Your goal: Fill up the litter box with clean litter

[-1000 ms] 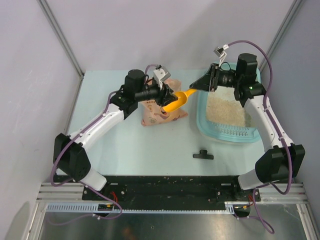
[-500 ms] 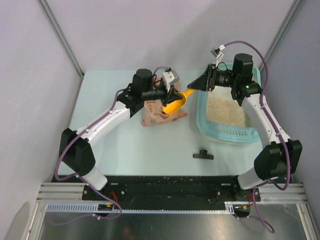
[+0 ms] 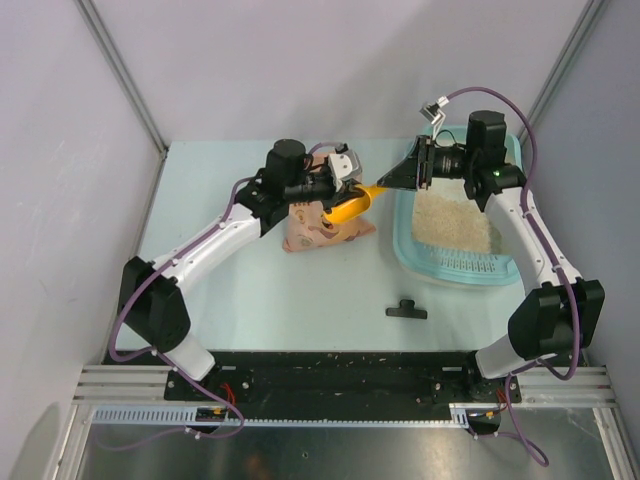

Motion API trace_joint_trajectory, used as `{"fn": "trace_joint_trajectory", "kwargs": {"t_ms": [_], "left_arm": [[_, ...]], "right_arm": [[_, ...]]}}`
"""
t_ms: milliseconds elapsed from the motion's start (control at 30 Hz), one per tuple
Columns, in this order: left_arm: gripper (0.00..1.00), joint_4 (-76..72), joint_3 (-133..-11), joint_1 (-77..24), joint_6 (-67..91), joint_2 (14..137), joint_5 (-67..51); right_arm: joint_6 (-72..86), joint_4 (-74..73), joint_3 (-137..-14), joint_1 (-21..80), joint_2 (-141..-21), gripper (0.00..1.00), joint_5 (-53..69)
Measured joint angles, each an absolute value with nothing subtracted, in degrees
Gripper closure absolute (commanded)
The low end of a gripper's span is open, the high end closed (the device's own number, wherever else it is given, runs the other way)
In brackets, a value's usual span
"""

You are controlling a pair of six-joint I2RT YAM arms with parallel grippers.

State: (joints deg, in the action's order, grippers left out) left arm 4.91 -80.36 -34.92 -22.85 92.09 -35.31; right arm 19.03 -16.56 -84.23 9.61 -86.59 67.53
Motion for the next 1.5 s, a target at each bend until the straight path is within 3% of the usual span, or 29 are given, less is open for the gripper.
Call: {"fn": "trace_joint_trajectory", "kwargs": {"t_ms": [100,267,333,367,467,500,567,700,800,1233,1433,1500], "left_arm": [[1.0,4.82,-80.36,-34.83,-22.96,92.14,-35.68],[1.0,6.26,-81.17,-34.28,-21.89,92.73,-36.97],[1.0,7.07,-82.0,-33.91,-21.43,93.51,-37.95],[1.0,7.29,-82.35,-33.76,-21.23,93.95,-38.65],[0.73,7.84,-83.13,-33.45,-20.95,95.2,-40.36],[0.57,7.88,-83.22,-33.43,-20.86,95.42,-40.69],[0.49,7.9,-83.5,-33.19,-20.67,95.66,-40.91],[0.2,8.12,-85.47,-31.07,-21.02,95.59,-39.27],[0.13,8.25,-87.13,-29.15,-23.09,94.76,-34.33],[0.14,13.91,-91.37,-21.69,-32.03,94.7,-23.0],[0.23,18.81,-91.42,-21.85,-32.21,96.57,-21.37],[0.31,19.92,-91.42,-21.85,-32.53,96.64,-20.86]], "right_arm": [[18.76,-16.75,-84.23,9.41,-86.7,0.58,67.92],[15.05,-18.13,-84.23,9.26,-86.7,0.8,66.54],[12.84,-19.29,-84.23,9.23,-86.7,0.99,66.15],[11.88,-19.81,-84.23,9.19,-86.7,1.0,66.02],[9.85,-21.74,-84.23,8.86,-86.7,1.0,65.76],[9.43,-22.35,-84.23,8.67,-86.7,1.0,65.58],[9.19,-23.09,-84.23,7.92,-86.7,1.0,65.43],[8.47,-27.79,-87.42,4.71,-87.22,1.0,63.22],[7.7,-30.48,-92.95,1.65,-88.31,1.0,59.35],[7.27,-32.32,-95.26,-1.93,-88.4,1.0,52.25],[5.67,-33.34,-95.39,-1.96,-88.4,1.0,48.97],[4.82,-33.93,-95.53,-1.93,-88.4,1.0,48.18]]}}
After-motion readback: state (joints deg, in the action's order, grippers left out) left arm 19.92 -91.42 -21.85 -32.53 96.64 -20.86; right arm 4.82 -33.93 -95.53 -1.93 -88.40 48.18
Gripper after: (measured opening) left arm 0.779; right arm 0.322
